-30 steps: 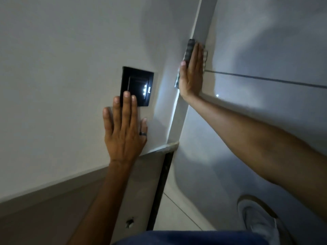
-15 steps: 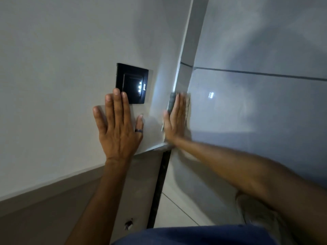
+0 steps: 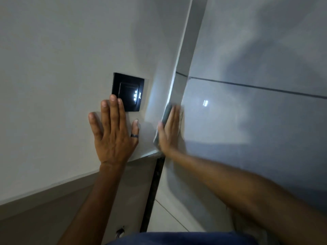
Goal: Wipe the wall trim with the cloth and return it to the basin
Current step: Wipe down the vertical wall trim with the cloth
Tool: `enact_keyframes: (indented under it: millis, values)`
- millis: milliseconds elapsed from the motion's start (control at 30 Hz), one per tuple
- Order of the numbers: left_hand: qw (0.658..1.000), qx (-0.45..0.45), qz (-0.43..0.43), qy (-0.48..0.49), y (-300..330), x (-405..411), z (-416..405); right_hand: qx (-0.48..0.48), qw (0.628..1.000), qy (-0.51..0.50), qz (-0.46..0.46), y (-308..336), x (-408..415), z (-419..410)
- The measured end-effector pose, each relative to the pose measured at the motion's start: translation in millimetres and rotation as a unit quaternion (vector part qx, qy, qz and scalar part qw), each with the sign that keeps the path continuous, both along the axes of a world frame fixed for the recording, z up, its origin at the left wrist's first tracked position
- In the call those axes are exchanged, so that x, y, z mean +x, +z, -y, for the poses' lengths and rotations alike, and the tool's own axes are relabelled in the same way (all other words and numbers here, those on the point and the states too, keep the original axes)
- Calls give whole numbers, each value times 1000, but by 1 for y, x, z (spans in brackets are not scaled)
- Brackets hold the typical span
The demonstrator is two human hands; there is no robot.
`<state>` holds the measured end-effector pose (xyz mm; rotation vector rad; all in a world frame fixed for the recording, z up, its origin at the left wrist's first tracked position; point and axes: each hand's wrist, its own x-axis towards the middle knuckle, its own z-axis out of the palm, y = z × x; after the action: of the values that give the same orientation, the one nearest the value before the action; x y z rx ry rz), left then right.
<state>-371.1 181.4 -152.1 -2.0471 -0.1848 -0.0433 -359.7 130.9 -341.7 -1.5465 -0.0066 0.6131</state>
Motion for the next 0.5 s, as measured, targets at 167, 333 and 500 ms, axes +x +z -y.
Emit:
enact_keyframes:
  millis: [167,333,500]
  values:
    - [1000,1,17,-11,1,-3,-4,19,995,99,13,-9,-60,14]
    - [999,-11,22,-21,3,-2,-2,14,999,3,30,-7,23,-6]
    - [999,-14,24,-33,0,-4,-3,8,992,-83,96,-25,129,-22]
